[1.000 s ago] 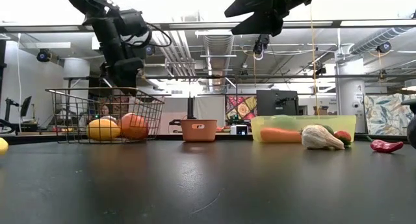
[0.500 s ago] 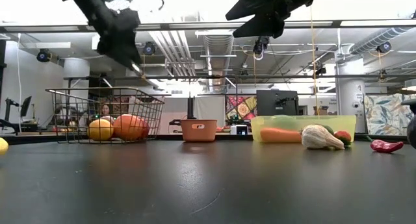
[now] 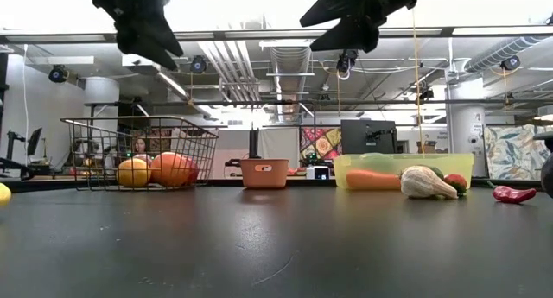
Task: Sort produce into baskets
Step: Put the white garlic into the yellow bin
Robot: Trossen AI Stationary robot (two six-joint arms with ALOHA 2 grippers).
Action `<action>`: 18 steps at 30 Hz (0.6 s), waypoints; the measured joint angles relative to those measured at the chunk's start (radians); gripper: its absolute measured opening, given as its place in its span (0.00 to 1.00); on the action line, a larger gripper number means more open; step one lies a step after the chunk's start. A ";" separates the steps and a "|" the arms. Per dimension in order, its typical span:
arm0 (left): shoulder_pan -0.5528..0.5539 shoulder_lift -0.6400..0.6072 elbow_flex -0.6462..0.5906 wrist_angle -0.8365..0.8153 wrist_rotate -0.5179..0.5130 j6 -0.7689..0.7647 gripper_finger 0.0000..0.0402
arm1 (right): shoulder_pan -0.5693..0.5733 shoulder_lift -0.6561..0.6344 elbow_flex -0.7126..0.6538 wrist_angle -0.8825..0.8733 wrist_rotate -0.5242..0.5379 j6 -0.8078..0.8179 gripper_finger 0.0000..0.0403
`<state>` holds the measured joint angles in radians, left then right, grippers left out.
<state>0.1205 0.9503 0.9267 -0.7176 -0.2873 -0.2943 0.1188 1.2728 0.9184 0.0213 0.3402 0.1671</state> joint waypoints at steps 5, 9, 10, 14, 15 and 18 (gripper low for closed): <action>-0.102 0.004 -0.006 0.001 -0.039 -0.065 0.68 | 0.000 0.000 0.000 -0.013 0.000 0.024 0.86; -0.174 0.015 -0.006 0.000 -0.070 -0.100 0.68 | -0.002 0.000 0.000 -0.025 0.000 0.055 0.86; -0.190 0.018 -0.006 0.001 -0.083 -0.110 0.68 | -0.002 0.000 0.000 -0.025 0.000 0.063 0.86; -0.253 0.029 -0.006 0.001 -0.123 -0.141 0.68 | -0.007 0.000 0.000 -0.027 0.000 0.094 0.86; -0.268 0.033 -0.006 0.002 -0.130 -0.142 0.68 | -0.010 0.000 0.000 -0.029 -0.002 0.110 0.86; -0.312 0.050 -0.006 0.021 -0.145 -0.142 0.68 | -0.016 0.000 0.032 -0.117 -0.007 0.156 0.86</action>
<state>-0.1913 0.9999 0.9203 -0.6966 -0.4323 -0.4367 0.1028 1.2728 0.9499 -0.0955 0.3331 0.3233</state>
